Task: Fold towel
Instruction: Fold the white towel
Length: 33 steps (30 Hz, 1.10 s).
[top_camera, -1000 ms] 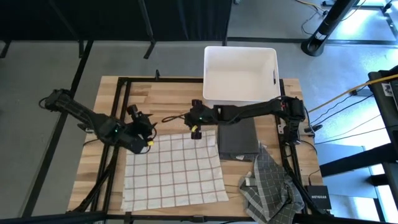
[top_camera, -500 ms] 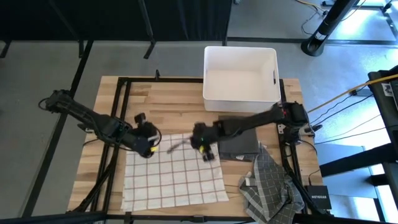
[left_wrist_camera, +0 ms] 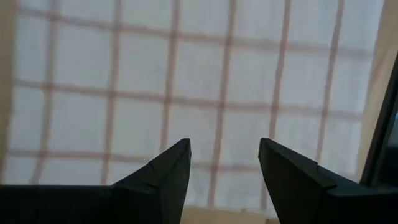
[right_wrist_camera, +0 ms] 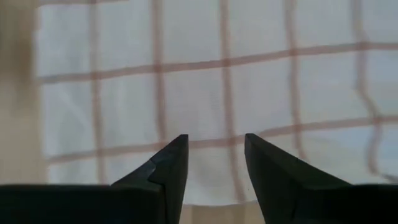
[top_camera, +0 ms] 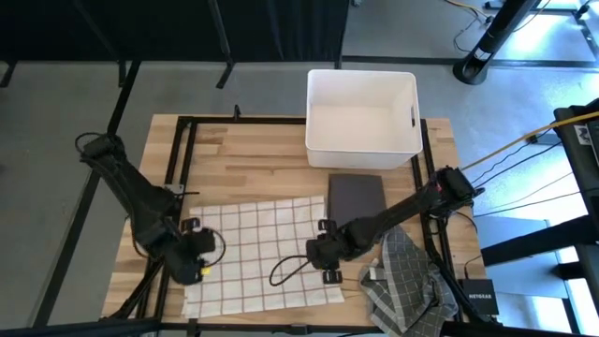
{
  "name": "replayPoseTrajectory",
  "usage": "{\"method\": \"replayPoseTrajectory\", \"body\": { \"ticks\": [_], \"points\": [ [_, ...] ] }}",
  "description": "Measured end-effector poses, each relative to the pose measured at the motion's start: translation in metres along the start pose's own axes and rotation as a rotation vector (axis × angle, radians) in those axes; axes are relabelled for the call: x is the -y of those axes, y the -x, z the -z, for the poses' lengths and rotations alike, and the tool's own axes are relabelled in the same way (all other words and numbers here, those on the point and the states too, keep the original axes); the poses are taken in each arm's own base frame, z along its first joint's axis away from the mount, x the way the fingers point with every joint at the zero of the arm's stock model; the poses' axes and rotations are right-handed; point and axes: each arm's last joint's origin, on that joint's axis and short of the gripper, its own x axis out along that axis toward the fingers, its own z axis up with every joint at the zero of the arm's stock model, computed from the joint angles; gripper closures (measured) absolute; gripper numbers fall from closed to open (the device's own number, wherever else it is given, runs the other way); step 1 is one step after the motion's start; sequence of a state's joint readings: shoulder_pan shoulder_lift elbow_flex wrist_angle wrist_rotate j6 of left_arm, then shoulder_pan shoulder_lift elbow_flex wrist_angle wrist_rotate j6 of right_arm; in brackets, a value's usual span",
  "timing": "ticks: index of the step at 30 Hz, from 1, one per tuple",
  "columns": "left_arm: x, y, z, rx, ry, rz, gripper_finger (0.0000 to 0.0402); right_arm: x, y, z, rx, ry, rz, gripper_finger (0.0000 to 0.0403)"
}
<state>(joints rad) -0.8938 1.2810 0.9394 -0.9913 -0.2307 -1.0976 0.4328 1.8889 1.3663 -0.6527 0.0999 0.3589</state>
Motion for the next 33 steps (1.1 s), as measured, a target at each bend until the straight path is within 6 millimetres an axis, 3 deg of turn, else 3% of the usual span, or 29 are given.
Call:
{"method": "replayPoseTrajectory", "body": {
  "ticks": [7,13,21,33],
  "points": [
    [0.018,-0.021,0.016,-0.054,-0.036,-0.073,0.0219,-0.005,0.0,0.002,0.056,0.019,0.133,0.0168],
    [0.025,-0.041,0.023,-0.148,-0.062,-0.137,0.0219,-0.003,0.0,0.001,0.041,0.024,0.104,0.0118],
    [0.034,-0.058,0.024,-0.171,-0.04,-0.107,0.0219,0.01,-0.001,-0.003,0.022,0.02,0.078,0.0114],
    [0.001,-0.1,0.049,-0.202,-0.046,-0.074,0.0219,0.0,-0.002,0.003,0.002,-0.013,0.071,0.0113]
  ]
}}
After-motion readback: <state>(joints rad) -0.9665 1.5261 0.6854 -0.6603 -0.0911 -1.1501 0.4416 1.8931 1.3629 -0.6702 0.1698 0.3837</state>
